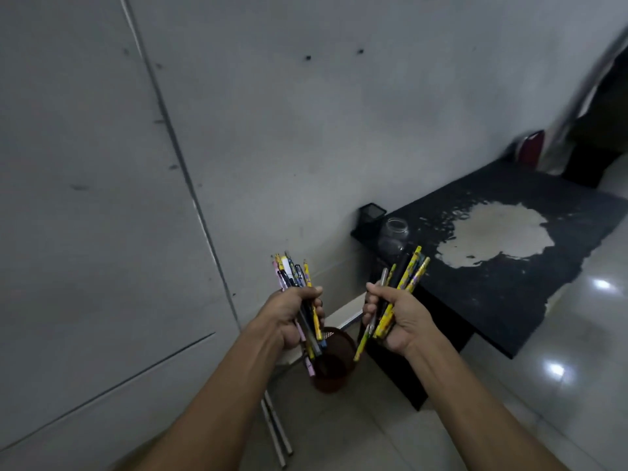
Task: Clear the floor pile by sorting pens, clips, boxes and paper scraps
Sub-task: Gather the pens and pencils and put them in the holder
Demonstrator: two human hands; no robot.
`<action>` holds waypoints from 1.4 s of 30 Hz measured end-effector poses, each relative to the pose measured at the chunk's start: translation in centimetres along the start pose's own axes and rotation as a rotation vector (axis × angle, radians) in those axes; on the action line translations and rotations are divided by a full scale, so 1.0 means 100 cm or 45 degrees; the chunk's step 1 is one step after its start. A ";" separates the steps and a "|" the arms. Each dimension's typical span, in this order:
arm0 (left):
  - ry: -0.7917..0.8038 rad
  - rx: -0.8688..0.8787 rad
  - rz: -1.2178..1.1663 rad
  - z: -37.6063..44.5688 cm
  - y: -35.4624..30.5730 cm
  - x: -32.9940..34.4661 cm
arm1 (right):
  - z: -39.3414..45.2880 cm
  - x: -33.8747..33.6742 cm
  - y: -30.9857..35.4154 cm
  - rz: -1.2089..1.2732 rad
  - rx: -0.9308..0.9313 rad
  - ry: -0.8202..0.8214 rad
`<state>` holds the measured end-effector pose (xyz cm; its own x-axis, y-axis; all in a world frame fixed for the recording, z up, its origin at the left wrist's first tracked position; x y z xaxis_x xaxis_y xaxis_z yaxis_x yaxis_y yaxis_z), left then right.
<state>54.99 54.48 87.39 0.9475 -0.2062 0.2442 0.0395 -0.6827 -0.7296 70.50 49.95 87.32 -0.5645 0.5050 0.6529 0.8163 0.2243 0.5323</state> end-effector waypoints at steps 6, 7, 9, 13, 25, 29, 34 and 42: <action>-0.047 0.096 -0.161 0.094 -0.062 0.041 | 0.073 -0.003 0.078 0.090 -0.117 -0.068; -0.060 0.102 -0.202 0.108 -0.071 0.047 | 0.086 -0.003 0.091 0.114 -0.134 -0.082; -0.086 0.082 -0.241 0.140 -0.087 0.059 | 0.117 -0.004 0.118 0.163 -0.170 -0.103; -0.193 0.100 -0.354 0.183 -0.115 0.077 | 0.163 -0.006 0.166 0.334 -0.238 -0.185; -0.484 0.032 -0.495 0.300 -0.140 0.127 | 0.317 -0.038 0.285 0.703 -0.301 -0.302; -0.673 -0.002 -0.585 0.342 -0.142 0.141 | 0.393 -0.034 0.319 0.545 -0.242 -0.358; -0.810 0.031 -0.766 0.387 -0.156 0.159 | 0.473 -0.020 0.338 0.386 -0.327 -0.474; -0.903 0.030 -0.964 0.424 -0.154 0.157 | 0.530 -0.005 0.305 0.128 -0.580 -0.582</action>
<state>82.74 91.49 75.37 0.6410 0.7362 0.2172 0.7012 -0.4465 -0.5559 102.16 100.73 74.66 -0.2972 0.8311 0.4700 0.6721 -0.1675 0.7212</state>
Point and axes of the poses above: each hand's wrist, its own z-axis towards the middle knuckle, its own x-axis out of the palm, y = z × x, the point moved 5 cm from there along z, towards the middle knuckle, and after that the axes turned 9 degrees about z, right-handed, at the moved point
